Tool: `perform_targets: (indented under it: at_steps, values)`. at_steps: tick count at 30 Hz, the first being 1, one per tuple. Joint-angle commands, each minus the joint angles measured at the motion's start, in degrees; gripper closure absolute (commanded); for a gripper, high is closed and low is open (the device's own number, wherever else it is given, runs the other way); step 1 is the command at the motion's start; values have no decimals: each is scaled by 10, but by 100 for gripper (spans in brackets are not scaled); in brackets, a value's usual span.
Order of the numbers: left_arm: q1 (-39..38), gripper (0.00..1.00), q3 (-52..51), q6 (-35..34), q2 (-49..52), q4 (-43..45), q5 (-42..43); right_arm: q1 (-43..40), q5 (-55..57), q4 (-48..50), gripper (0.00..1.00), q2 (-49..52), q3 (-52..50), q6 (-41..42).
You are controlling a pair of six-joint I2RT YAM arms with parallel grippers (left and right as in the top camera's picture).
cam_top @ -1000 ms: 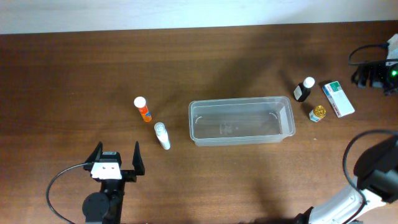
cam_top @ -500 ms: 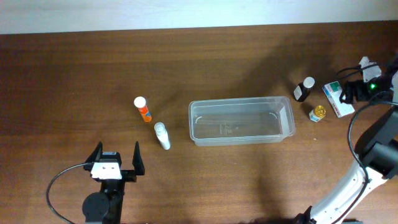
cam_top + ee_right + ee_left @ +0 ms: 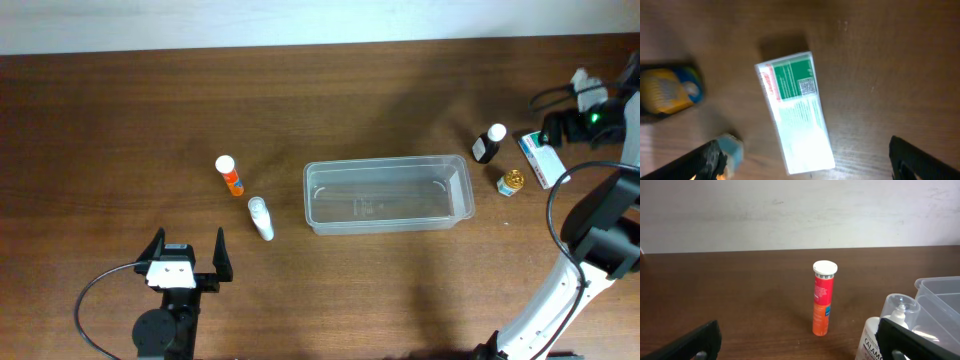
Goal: Pack container
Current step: 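Move the right gripper over the dark brown bottle, then lower the right gripper and grasp the brown bottle by its cap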
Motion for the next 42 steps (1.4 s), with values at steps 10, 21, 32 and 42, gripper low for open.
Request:
perform_targets:
  at_steps: [10,21,32,42]
  values:
    - [2,1,-2,9,-4,-2,9,93,-66,-186,12,-2,192,35]
    - [2,1,-2,9,-4,-2,9,186,72,-218,2,0,181,163]
    - [2,1,-2,9,-4,-2,9,183,30,-188,5,5,136,171]
    - [2,1,-2,9,-4,-2,9,183,39,-95,19,5,13,171]
